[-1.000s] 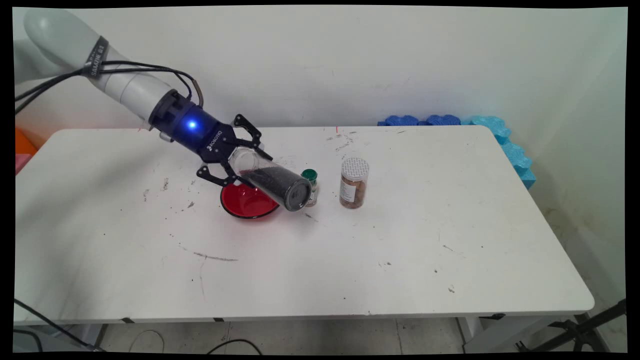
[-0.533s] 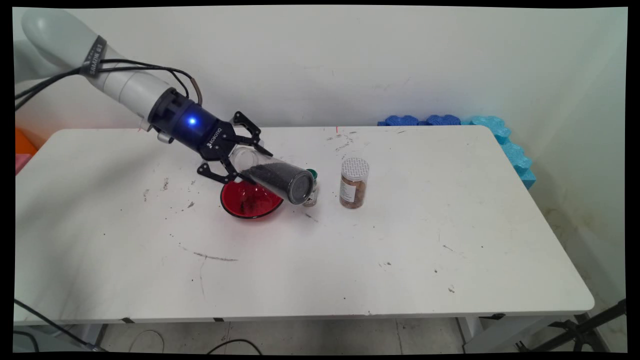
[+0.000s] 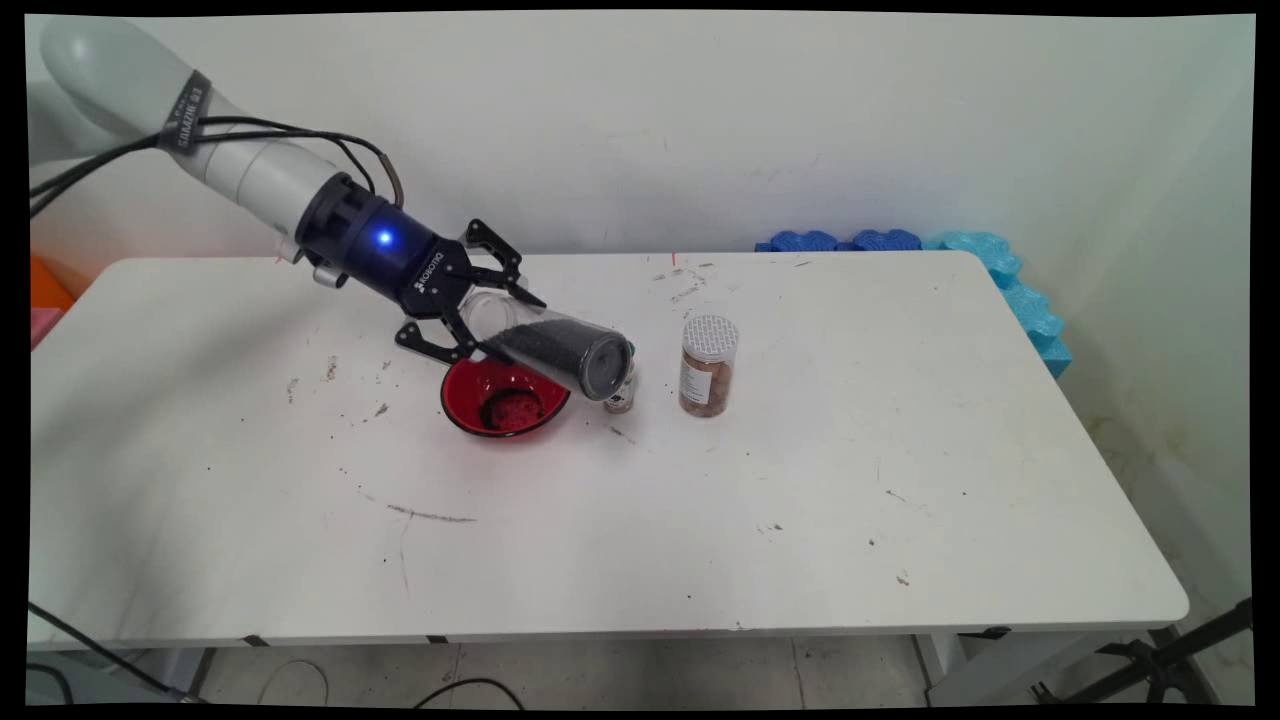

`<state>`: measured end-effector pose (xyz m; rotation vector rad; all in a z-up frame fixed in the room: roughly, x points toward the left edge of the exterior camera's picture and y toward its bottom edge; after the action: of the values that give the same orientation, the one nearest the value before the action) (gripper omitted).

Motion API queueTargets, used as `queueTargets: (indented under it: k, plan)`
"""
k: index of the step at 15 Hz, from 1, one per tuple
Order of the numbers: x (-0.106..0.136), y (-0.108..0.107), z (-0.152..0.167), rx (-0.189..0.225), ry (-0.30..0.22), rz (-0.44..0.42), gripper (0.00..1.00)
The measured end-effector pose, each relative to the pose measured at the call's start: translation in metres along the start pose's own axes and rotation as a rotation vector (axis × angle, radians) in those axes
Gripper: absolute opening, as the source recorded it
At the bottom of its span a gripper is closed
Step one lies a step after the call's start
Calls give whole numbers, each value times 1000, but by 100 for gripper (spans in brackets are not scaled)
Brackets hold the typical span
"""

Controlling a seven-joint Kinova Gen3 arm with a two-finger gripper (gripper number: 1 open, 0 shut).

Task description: Pour the black seasoning powder in the red bowl

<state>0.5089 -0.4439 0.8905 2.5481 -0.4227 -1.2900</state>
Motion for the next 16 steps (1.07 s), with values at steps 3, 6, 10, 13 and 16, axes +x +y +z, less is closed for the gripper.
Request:
queueTargets:
  k: [3, 6, 10, 13, 16]
  plan:
    - [-1, 0, 0, -4, -5, -10, 0]
    - [-2, 0, 0, -11, -12, -23, 0]
    - [-3, 0, 0, -19, -17, -37, 0]
    - [-4, 0, 0, -31, -23, -51, 0]
    - [-4, 1, -1, -45, -25, -67, 0]
